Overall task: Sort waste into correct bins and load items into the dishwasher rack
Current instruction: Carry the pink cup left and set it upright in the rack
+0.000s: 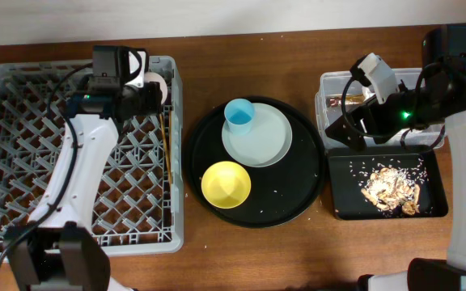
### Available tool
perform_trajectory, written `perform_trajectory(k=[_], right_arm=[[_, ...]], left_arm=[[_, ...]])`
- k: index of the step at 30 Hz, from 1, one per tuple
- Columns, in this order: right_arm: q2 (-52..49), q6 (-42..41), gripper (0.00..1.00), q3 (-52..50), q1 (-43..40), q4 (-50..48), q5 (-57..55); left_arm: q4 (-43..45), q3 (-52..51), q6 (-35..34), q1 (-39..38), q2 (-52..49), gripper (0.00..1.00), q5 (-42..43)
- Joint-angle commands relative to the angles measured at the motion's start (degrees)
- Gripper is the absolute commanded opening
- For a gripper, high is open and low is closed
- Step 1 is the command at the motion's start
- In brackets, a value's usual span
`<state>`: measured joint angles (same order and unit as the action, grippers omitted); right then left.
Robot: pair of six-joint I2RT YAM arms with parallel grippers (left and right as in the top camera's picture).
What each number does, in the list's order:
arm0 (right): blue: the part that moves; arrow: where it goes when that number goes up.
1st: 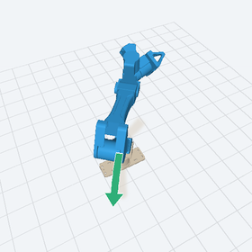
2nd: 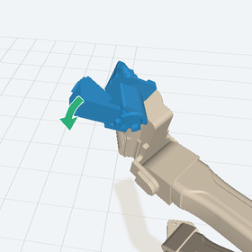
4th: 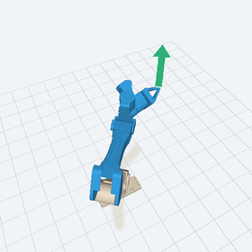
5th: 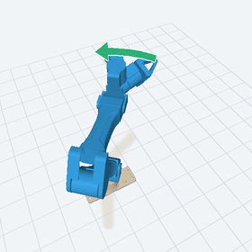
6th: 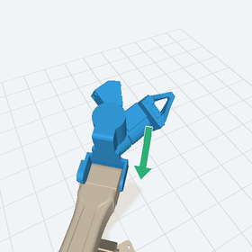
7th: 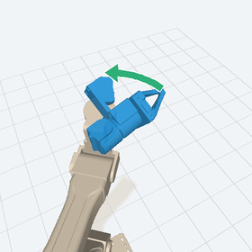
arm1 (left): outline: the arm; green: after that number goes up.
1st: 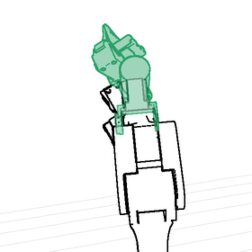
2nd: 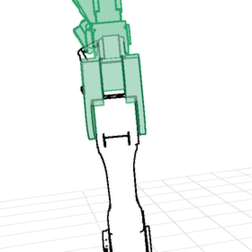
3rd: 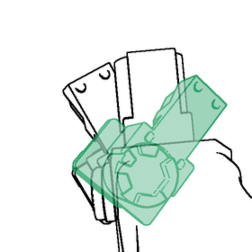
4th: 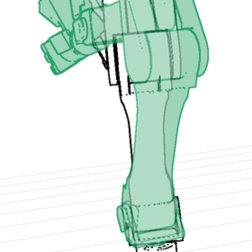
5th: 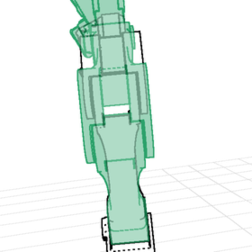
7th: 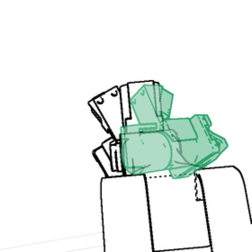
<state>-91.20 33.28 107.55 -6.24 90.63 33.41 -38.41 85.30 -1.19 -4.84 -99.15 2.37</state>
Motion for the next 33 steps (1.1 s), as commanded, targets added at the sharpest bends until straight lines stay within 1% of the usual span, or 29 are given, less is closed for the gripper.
perform_trajectory(k=[1,6,12,13,14,15,16,17,18,20,21,22,23,25,26,29,31,33], right_arm=[[-0.3,0.4,0.99,0.2,-0.3,0.0,-0.3],[-0.3,0.4,0.99,0.2,-0.3,0.0,-0.3],[-0.3,0.4,0.99,0.2,-0.3,0.0,-0.3],[-0.3,0.4,0.99,0.2,-0.3,0.0,-0.3],[-0.3,0.4,0.99,0.2,-0.3,0.0,-0.3],[-0.3,0.4,0.99,0.2,-0.3,0.0,-0.3],[-0.3,0.3,0.99,0.2,-0.3,-0.1,-0.3],[-0.3,0.4,0.99,0.2,-0.3,0.0,-0.3],[-0.3,0.3,0.99,0.2,-0.3,0.0,-0.3],[-0.3,0.3,0.99,0.2,-0.3,0.0,-0.3],[-0.3,0.4,0.99,0.2,-0.3,0.0,-0.3],[-0.3,0.3,0.99,0.2,-0.3,0.0,-0.3],[-0.3,0.3,0.99,0.2,-0.3,0.0,-0.3],[-0.3,0.3,0.99,0.2,-0.3,0.0,-0.3],[-0.3,0.4,0.99,0.2,-0.3,0.0,-0.3],[-0.3,0.3,0.99,0.2,-0.3,0.0,-0.3],[-0.3,0.3,0.99,0.2,-0.3,0.0,-0.3],[-0.3,0.4,0.99,0.2,-0.3,0.0,-0.3]], left_arm=[[1.6,0.7,-0.6,0.3,-2.1,0.21,-0.9],[3.3,0.7,-0.6,0.3,-4.6,0.21,-5.2],[4.0,0.7,-0.6,0.4,-7.3,0.22,-5.2],[4.1,0.7,-0.6,0.4,-7.6,0.29,-5.2],[4.1,0.7,-0.6,0.4,-7.8,0.43,-5.2],[4.2,0.7,-0.5,0.4,-7.9,0.48,-5.2],[4.2,0.7,-0.5,0.4,-7.9,0.49,-5.2],[4.4,0.7,-0.6,0.4,-7.9,0.54,-5.2],[4.7,0.7,-0.6,0.4,-7.9,0.64,-5.2],[5.1,0.7,-0.6,0.4,-7.9,0.72,-5.2],[5.4,0.7,-0.6,0.4,-7.9,0.77,-5.2],[5.4,0.8,-0.6,0.4,-7.8,0.85,-5.2],[5.4,1.0,-0.6,0.4,-7.6,0.87,-5.2],[5.4,1.2,-0.6,0.4,-6.6,0.97,-5.2],[5.3,1.2,-0.6,0.4,-5.9,0.99,-5.2],[4.5,1.2,-0.6,0.4,-2.4,0.99,-4.9],[1.6,1.2,-2.2,0.4,1.0,0.99,-4.6],[-3.7,1.2,-4.8,0.4,4.8,0.99,-3.1]])
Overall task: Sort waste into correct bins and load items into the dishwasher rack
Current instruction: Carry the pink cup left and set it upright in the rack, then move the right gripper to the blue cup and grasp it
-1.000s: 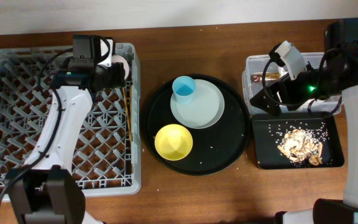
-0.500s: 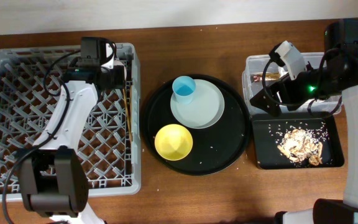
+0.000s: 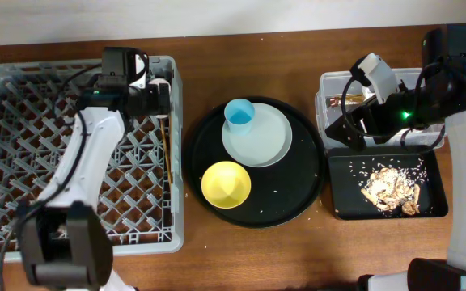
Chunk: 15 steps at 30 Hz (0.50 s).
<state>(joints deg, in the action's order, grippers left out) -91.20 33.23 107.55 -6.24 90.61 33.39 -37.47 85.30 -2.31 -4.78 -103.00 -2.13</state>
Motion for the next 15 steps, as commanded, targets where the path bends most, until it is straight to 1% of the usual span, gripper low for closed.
perform_trajectory(k=[1,4,6,8,10,12,15], right_arm=[[-0.3,0.4,0.99,0.2,-0.3,0.0,-0.3],[-0.3,0.4,0.99,0.2,-0.3,0.0,-0.3],[-0.3,0.4,0.99,0.2,-0.3,0.0,-0.3],[-0.3,0.4,0.99,0.2,-0.3,0.0,-0.3],[-0.3,0.0,0.99,0.2,-0.2,-4.3,0.6],[-0.3,-2.7,0.99,0.2,-0.2,-4.5,4.4],[-0.3,-2.9,0.99,0.2,-0.2,-4.7,7.4]], left_arm=[[-7.5,1.2,-4.2,0.3,10.3,0.99,3.1],[-19.3,1.2,-4.4,0.3,14.6,0.99,12.4],[-25.9,1.2,-4.3,0.3,15.8,0.99,14.4],[-30.6,1.2,-4.3,0.3,15.9,0.99,14.4],[-33.1,1.1,-4.3,0.3,15.9,0.99,14.4],[-33.1,1.1,-4.3,0.3,15.9,0.99,14.4],[-33.1,1.1,-4.3,0.3,15.9,0.99,14.4]])
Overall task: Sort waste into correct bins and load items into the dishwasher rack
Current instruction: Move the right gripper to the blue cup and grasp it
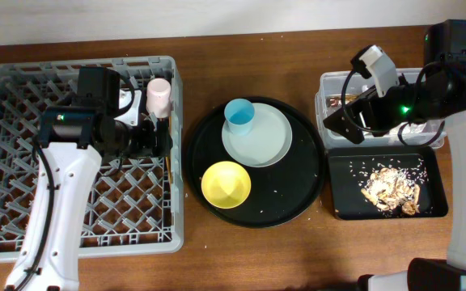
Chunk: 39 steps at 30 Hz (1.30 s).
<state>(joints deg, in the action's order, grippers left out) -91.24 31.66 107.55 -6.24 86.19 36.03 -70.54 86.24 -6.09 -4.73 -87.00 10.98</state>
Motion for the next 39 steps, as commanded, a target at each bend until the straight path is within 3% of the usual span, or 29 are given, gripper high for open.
perform_trajectory(k=[1,3,5,13,17,20,21,22,23,25,31,39], right_arm=[[-0.3,-1.4,0.99,0.2,-0.2,-1.3,7.3],[-0.5,-6.6,0.99,0.2,0.1,-2.2,15.3],[-0.9,-9.4,0.99,0.2,1.8,-2.8,14.3],[-7.1,-28.1,0.99,0.2,24.7,-14.1,-14.6],[-12.0,-29.1,0.99,0.2,33.8,-20.4,-23.2],[-16.0,-26.9,0.99,0.2,37.8,-25.1,-23.2],[-17.2,-24.9,0.94,0.2,38.5,-26.3,-23.5],[-18.4,-24.4,0.81,0.2,39.0,-27.4,-24.7],[-19.9,-24.5,0.61,0.2,39.2,-28.5,-27.6],[-21.8,-24.6,0.45,0.2,39.2,-29.3,-31.4],[-27.5,-24.6,0.36,0.2,38.5,-31.5,-35.0],[-33.4,-24.6,0.34,0.0,38.4,-33.2,-35.5]], left_arm=[[-0.1,0.2,-0.6,0.3,-0.1,0.99,1.3],[-0.1,0.2,-0.6,0.3,-0.1,0.99,1.3],[-0.1,0.2,-0.6,0.3,-0.1,0.99,1.3],[-0.1,0.2,-0.6,0.3,-0.1,0.99,1.3],[-0.1,0.2,-0.6,0.3,-0.1,0.99,1.3],[0.0,0.2,-0.6,0.3,-0.1,0.99,1.3],[-0.1,0.2,-0.6,0.3,-0.1,0.99,1.3],[-0.1,0.2,-0.6,0.3,-0.1,0.99,1.3],[-0.1,0.2,-0.6,0.3,-0.1,0.99,1.3],[-0.1,0.2,-0.6,0.3,-0.1,0.99,1.3],[-0.1,0.2,-0.6,0.3,-0.1,0.99,1.3],[-0.1,0.2,-0.6,0.3,-0.1,0.99,1.3]])
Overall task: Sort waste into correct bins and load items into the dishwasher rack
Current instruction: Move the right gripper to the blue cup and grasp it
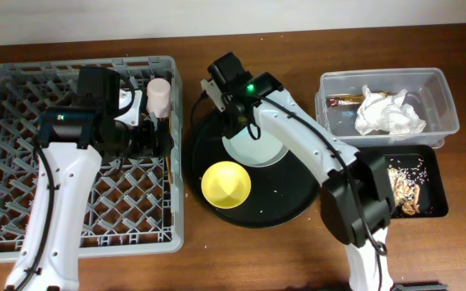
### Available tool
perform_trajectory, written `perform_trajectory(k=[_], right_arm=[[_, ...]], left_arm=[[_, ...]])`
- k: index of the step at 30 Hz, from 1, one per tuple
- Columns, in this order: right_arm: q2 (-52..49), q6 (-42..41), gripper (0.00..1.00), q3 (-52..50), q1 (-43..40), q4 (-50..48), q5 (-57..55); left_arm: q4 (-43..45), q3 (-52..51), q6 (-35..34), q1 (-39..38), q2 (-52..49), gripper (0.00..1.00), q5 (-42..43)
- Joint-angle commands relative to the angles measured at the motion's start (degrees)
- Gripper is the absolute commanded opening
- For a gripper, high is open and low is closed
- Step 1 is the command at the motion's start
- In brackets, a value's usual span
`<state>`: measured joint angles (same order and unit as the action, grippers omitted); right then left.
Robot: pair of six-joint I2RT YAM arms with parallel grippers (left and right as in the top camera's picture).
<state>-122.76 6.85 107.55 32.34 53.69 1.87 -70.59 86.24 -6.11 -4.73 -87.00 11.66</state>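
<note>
A pink cup [160, 95] stands in the far right corner of the grey dishwasher rack [23, 89]. My left gripper [154, 141] sits just in front of it, apart from the cup, and looks open. My right arm reaches across to the black round tray [298, 194]. Its gripper [235, 113] is over the far left rim of the light blue plate [261, 149], and its wrist hides the fingers and whatever lies under them. A yellow bowl [226, 183] sits at the tray's front.
A thin wooden stick [169, 158] lies along the rack's right side. At the far right, a clear bin [439, 89] holds crumpled paper [388, 113] and a wrapper [342, 101]. A black tray with food scraps [415, 190] sits in front of it.
My right arm has moved from above the clear bin to the left, over the plate's far edge where the blue cup stood. The left arm and the pink cup have not moved.
My left gripper first held the pink cup at the rack's far right corner. Then the cup stood there alone and the gripper was drawn back toward the front. My right gripper stayed over the clear bin, and is now over the round tray.
</note>
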Motion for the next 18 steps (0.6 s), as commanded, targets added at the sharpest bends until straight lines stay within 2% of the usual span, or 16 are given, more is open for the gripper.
perform_trajectory(k=[1,4,9,12,18], right_arm=[[-2.4,0.2,0.34,0.0,-0.2,-1.0,-1.3],[-3.5,0.2,0.34,-0.2,-0.2,-1.5,-2.0],[-3.7,0.2,0.04,-0.2,-0.2,-1.5,-3.4],[-3.3,0.2,0.04,0.7,-0.2,-0.6,-4.5],[3.1,0.2,0.04,10.7,-0.2,10.3,-0.6]], left_arm=[[0.0,0.2,-0.5,0.3,-0.1,0.99,0.6],[0.0,0.2,-0.5,0.3,-0.1,0.99,0.6],[0.0,0.2,-0.5,0.3,-0.1,0.99,0.6],[0.0,0.2,-0.5,0.3,-0.1,0.99,0.6],[0.0,0.2,-0.5,0.3,-0.1,0.99,0.6]])
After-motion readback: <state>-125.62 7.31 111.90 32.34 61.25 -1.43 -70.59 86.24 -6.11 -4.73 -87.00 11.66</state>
